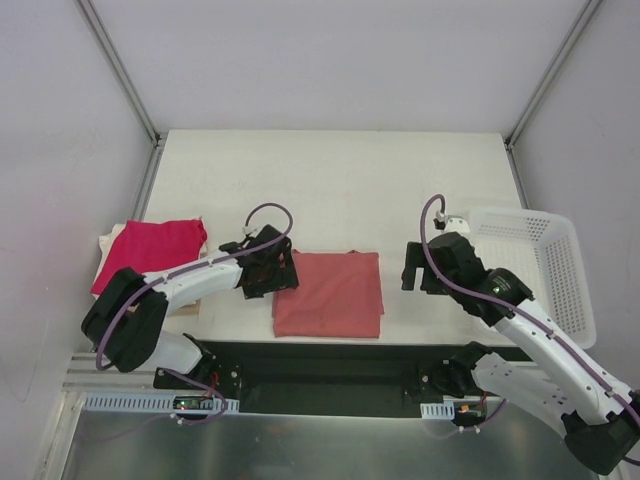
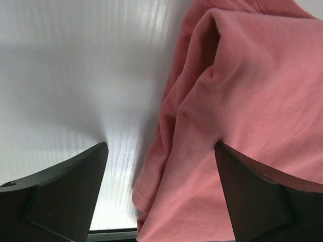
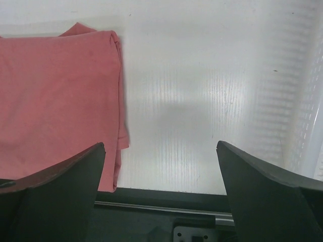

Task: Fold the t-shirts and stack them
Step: Fold the tshirt, then neatly place the folded tshirt to the corner

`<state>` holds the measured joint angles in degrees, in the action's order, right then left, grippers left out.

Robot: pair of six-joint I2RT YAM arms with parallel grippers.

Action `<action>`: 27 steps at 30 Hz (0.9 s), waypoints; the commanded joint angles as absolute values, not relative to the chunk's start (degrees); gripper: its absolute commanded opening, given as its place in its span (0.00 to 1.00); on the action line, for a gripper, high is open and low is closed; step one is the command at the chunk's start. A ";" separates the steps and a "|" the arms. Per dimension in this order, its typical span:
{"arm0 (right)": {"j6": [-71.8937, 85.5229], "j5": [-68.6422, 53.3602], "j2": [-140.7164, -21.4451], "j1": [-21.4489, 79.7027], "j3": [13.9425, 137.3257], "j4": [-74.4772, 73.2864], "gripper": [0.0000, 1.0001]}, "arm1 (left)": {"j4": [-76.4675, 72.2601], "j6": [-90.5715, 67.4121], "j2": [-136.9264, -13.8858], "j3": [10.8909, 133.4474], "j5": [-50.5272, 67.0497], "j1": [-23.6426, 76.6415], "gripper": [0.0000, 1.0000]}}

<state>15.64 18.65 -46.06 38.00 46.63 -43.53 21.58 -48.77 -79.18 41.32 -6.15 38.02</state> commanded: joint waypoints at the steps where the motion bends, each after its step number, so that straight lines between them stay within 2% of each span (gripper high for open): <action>1: 15.82 20.57 -45.88 37.88 47.02 -45.26 0.97 | 21.45 -46.67 -85.49 45.26 -4.31 37.79 0.81; 2: 15.65 20.57 -45.79 37.88 47.02 -45.26 0.97 | 21.45 -46.41 -86.56 46.22 -4.05 37.79 0.78; 3: 15.30 20.65 -45.79 37.88 46.93 -45.18 0.97 | 21.45 -46.32 -88.75 46.75 -3.69 37.79 0.70; 9: 14.50 21.62 -44.83 37.88 46.67 -45.44 0.97 | 21.45 -45.97 -95.96 49.13 -3.34 38.49 0.49; 10: 14.24 21.71 -44.56 37.88 46.67 -45.44 0.97 | 21.53 -45.88 -96.85 49.83 -2.90 38.58 0.41; 13: 13.45 22.24 -43.69 37.79 46.93 -45.44 0.97 | 21.53 -44.83 -100.10 51.84 -3.08 39.11 0.26; 14: 13.36 22.50 -43.51 37.79 46.93 -45.53 0.97 | 21.53 -43.69 -100.72 52.38 -2.64 39.11 0.14; 16: 12.92 23.03 -42.81 37.79 46.93 -45.70 0.97 | 21.71 -42.46 -101.78 53.69 -2.99 39.20 0.00; 20: 12.74 25.66 -41.57 37.71 45.97 -45.70 0.97 | 24.77 -39.38 -99.59 54.75 -8.07 39.29 0.00; 27: 12.66 30.75 -40.43 37.53 44.39 -45.62 0.97 | 36.73 -29.81 -89.14 56.86 -28.18 39.29 0.00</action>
